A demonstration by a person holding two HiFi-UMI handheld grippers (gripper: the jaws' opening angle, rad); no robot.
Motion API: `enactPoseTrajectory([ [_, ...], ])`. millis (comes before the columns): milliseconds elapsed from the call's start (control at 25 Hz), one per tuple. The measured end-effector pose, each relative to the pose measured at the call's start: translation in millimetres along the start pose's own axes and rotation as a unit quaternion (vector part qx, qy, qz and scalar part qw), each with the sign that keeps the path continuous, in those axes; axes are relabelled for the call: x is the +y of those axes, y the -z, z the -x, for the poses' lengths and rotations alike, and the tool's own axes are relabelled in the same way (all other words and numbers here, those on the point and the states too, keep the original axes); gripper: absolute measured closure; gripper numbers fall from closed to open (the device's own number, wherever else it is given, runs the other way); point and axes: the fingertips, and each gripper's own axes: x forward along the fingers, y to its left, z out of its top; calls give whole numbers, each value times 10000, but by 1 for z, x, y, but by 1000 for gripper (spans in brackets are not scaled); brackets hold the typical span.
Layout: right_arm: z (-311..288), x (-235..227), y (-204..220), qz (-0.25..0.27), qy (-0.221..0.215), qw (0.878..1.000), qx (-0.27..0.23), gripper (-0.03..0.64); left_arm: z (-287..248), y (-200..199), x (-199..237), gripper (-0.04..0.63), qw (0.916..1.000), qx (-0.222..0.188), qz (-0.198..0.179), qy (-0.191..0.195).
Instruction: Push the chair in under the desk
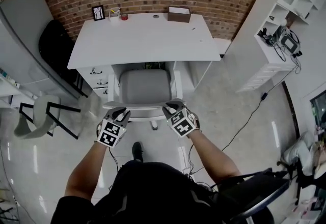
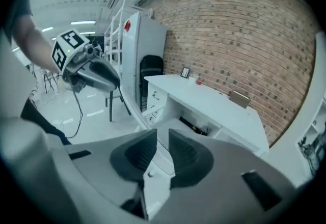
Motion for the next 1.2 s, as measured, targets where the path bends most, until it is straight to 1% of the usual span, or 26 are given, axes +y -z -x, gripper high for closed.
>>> enactPoseTrajectory([
  [40,7,-1,-2,-69,27,9999,-95,545,6,-1,-3,523,9998,-73,169,-113],
  [120,22,-2,-4,-29,93,9996,-255,552,19,-6,-13,536,9986,-225,398,-280],
  [160,29,-3,-6,2,137,9993,-342,557,27,-11,-19,550,9974,-343,534,-326],
  [200,36,-3,-9,2,184,9989,-438,563,36,-17,-24,578,9955,-508,723,-349],
  [280,52,-6,-16,-131,265,9974,-655,580,57,-33,-33,588,9876,-939,1189,-418],
  [360,69,-6,-20,-403,287,9948,-895,597,76,-43,-44,588,9791,-1262,1494,-566],
  [480,93,-4,-24,-761,308,9891,-1221,606,96,-48,-60,588,9745,-1386,1594,-760],
  [560,107,-2,-26,-947,370,9851,-1385,607,107,-50,-67,588,9709,-1431,1736,-820],
  [680,124,6,-30,-1043,412,9815,-1555,607,123,-51,-72,588,9649,-1500,1951,-915],
  [760,134,13,-36,-1029,425,9800,-1650,607,133,-52,-73,588,9635,-1547,1956,-976],
  [960,151,23,-55,-1108,601,9737,-1898,607,151,-55,-68,588,9678,-1568,1623,-1118],
  [1200,164,43,-76,-1225,896,9676,-2020,607,188,-43,-45,588,9650,-1643,1599,-1270],
])
